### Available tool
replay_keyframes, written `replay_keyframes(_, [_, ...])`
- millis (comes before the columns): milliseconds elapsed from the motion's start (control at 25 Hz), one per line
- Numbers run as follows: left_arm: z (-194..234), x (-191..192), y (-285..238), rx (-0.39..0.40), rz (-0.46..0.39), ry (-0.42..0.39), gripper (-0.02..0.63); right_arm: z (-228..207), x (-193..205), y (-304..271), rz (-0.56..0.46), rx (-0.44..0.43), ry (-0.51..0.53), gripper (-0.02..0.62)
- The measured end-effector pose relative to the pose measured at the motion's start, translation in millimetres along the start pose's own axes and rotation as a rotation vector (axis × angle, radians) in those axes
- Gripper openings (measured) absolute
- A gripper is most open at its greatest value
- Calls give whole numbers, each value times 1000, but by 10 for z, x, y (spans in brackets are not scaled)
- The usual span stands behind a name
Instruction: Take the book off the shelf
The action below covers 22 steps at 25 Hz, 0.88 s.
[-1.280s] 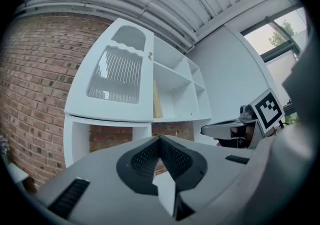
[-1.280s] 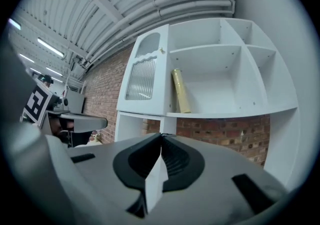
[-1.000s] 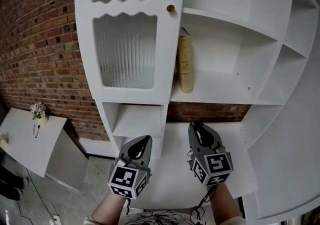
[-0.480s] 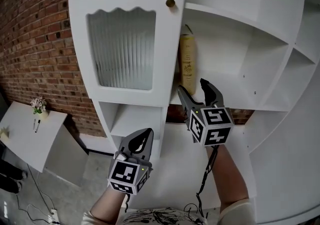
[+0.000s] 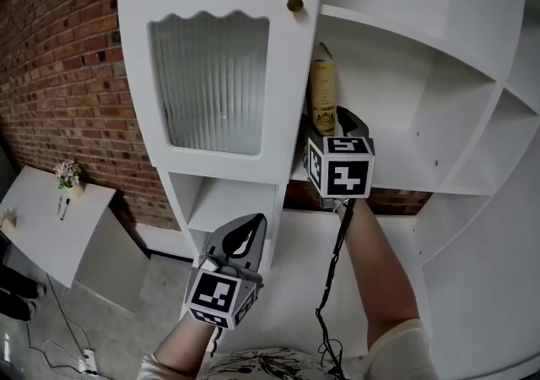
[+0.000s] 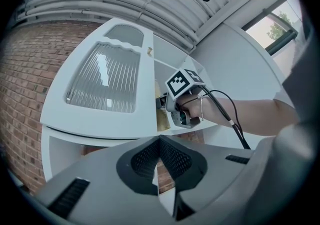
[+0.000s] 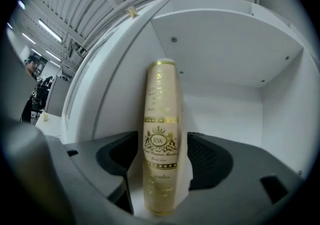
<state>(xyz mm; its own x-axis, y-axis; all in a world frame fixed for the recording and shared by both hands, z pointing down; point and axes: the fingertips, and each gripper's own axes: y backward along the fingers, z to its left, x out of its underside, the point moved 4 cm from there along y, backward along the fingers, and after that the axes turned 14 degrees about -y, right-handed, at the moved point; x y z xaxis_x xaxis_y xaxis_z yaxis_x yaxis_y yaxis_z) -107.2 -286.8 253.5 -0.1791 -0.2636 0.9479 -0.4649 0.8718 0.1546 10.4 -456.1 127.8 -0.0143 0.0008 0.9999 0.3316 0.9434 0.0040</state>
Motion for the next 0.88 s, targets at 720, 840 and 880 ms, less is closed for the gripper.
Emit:
replay_keyframes(720, [46, 102, -142, 15, 0, 9, 12, -201, 65, -341, 58, 60, -26, 214])
replay_keyframes(840, [43, 109, -142, 11, -2, 13, 13, -210, 63, -303, 47, 56, -21, 212])
replay_keyframes(880, [42, 109, -129, 9, -2, 16, 12, -206, 63, -271, 43, 55, -17, 212])
